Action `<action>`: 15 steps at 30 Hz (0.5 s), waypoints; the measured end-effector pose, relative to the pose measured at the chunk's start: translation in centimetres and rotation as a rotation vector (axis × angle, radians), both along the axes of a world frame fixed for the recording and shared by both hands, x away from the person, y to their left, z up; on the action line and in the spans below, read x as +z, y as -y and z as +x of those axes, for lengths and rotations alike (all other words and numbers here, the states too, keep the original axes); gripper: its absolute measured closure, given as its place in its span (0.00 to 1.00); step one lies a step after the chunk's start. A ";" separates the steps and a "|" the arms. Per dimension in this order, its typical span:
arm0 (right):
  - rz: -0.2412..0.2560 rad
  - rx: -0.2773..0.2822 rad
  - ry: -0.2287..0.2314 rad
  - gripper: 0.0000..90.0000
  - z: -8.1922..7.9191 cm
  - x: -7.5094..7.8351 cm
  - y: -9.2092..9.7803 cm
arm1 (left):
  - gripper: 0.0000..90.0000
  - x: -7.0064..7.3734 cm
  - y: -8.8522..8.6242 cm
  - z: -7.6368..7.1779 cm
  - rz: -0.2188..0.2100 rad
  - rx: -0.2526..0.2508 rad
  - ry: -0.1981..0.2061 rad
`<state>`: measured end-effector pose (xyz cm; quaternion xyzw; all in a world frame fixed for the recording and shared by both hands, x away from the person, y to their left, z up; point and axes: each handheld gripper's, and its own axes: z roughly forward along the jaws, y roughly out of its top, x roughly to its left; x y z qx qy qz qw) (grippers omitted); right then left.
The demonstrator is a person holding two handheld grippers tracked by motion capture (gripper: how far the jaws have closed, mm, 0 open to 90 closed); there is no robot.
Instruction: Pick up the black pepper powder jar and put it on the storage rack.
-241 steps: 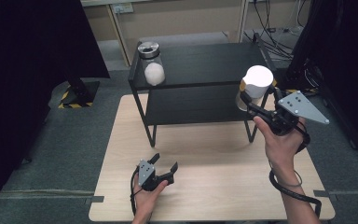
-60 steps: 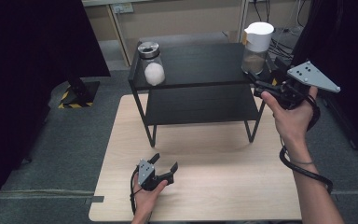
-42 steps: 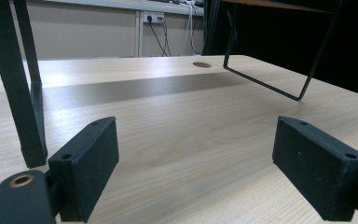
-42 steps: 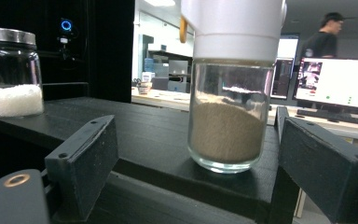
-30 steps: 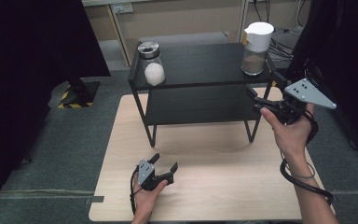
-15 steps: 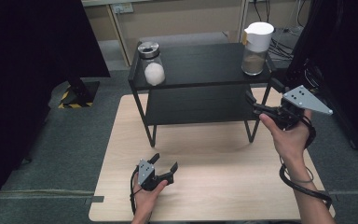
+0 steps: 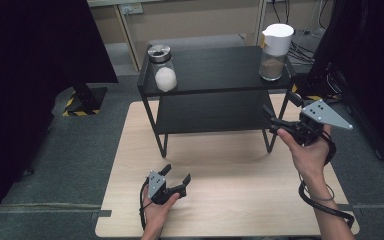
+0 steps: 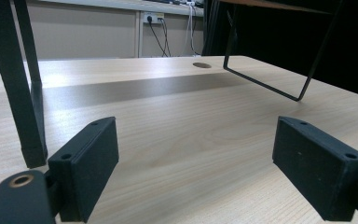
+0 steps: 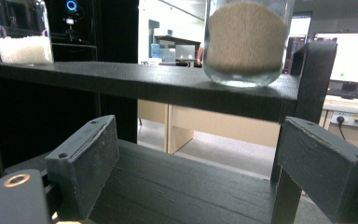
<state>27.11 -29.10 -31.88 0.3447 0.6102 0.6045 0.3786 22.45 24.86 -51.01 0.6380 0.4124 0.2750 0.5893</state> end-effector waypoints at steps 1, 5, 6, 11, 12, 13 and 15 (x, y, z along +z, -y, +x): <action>0.000 0.000 0.000 0.14 0.0 0.0 0.0 | 0.15 0.0 0.0 0.0 0.000 0.000 0.000; 0.000 0.002 -0.011 0.14 0.0 -0.5 0.1 | 0.15 0.0 0.0 0.0 0.003 -0.001 0.000; 0.000 0.002 -0.014 0.14 0.0 -0.6 0.1 | 0.15 0.0 0.0 0.0 0.000 0.000 0.000; 0.000 0.004 -0.024 0.14 -0.1 -1.2 0.2 | 0.15 0.0 0.0 0.0 0.000 0.000 0.001; -0.001 0.003 -0.026 0.14 -0.1 -1.3 0.2 | 0.15 0.0 0.0 0.0 0.000 0.000 0.001; 0.000 0.003 -0.028 0.14 -0.1 -1.4 0.2 | 0.15 0.0 0.0 0.0 0.003 0.000 0.001; -0.001 0.003 -0.030 0.14 -0.1 -1.6 0.2 | 0.15 0.0 0.0 0.0 0.000 0.000 0.001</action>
